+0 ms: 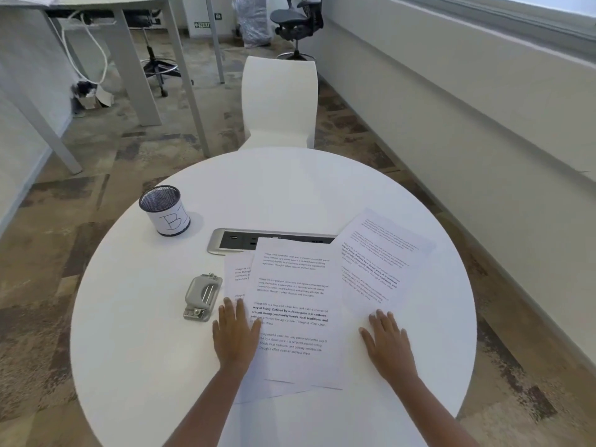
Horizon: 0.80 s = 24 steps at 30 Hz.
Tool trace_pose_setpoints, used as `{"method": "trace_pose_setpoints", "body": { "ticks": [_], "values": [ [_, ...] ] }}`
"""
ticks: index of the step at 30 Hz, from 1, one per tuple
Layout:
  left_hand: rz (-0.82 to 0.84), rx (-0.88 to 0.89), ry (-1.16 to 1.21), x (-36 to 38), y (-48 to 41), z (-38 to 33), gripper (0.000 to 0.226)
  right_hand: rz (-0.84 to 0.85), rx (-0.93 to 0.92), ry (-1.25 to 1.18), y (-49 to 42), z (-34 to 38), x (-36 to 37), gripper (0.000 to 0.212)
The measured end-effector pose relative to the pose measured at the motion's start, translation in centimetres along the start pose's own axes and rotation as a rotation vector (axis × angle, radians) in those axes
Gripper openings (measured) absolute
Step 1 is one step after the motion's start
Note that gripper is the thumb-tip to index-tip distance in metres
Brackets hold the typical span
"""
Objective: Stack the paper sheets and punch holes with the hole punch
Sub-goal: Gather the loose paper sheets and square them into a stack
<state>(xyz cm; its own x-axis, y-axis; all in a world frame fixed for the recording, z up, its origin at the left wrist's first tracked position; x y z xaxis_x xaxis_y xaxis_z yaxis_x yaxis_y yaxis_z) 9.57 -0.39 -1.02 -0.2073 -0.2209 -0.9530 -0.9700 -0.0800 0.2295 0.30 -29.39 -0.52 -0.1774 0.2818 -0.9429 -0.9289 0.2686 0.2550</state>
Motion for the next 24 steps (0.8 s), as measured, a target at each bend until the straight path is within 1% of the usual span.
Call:
{"method": "trace_pose_setpoints", "body": {
  "ticks": [3,4,5,8,9,11,12,14,15,17,19,22,24],
  "values": [
    [0.001,0.006,0.009,-0.1,-0.4,-0.2,0.063,-0.17,-0.103,-0.097,1.7,-0.1,-1.3,0.025],
    [-0.002,0.008,0.012,-0.2,-0.4,-0.3,0.063,-0.196,-0.119,-0.108,2.2,-0.4,-1.6,0.021],
    [-0.004,0.01,0.014,-0.3,-0.5,-0.4,0.062,-0.181,-0.113,-0.104,2.6,-0.8,-1.8,0.022],
    [-0.003,0.006,0.018,-0.4,-0.5,-0.5,0.062,-0.139,-0.044,-0.147,2.9,-2.7,-2.0,0.031],
    [0.0,0.005,0.021,-0.4,-0.5,-0.6,0.062,-0.158,0.005,-0.191,2.9,-3.5,-2.4,0.03],
    [0.006,0.003,0.04,-0.4,-0.5,-0.7,0.062,-0.255,0.125,-0.308,2.9,-5.1,-3.2,0.024],
    [0.01,0.001,0.049,-0.4,-0.5,-0.7,0.062,-0.277,0.2,-0.345,2.9,-6.0,-3.1,0.029],
    [0.018,-0.002,0.059,-0.4,-0.5,-0.7,0.062,-0.2,0.325,-0.35,2.5,-7.1,-2.3,0.061],
    [0.02,-0.004,0.066,-0.4,-0.6,-0.7,0.062,-0.141,0.36,-0.335,2.2,-7.3,-1.7,0.075],
    [0.023,-0.01,0.087,-0.5,-0.6,-0.6,0.061,-0.058,0.384,-0.313,1.6,-7.4,-0.8,0.092],
    [0.024,-0.013,0.104,-0.7,-0.7,-0.6,0.061,0.012,0.343,-0.306,1.0,-6.8,0.0,0.098],
    [0.024,-0.011,0.115,-0.8,-0.7,-0.5,0.06,0.131,0.244,-0.278,0.5,-6.0,1.0,0.101],
    [0.023,-0.009,0.121,-0.9,-0.6,-0.5,0.061,0.175,0.192,-0.262,0.6,-6.0,1.1,0.103]
  ]
}}
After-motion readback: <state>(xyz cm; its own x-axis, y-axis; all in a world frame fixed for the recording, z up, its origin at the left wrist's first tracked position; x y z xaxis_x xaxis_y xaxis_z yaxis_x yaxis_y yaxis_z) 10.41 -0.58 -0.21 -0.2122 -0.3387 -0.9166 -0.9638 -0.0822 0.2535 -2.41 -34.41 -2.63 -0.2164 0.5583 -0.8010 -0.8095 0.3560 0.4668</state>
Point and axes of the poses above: each hand's wrist, its own y-axis away from the middle knuckle, its own x-axis out of the palm, z = x × y, the point moved 9 cm from there along -y, towards the middle knuckle, and after that the axes turned 4 degrees about -x, right-handed, at the moved point
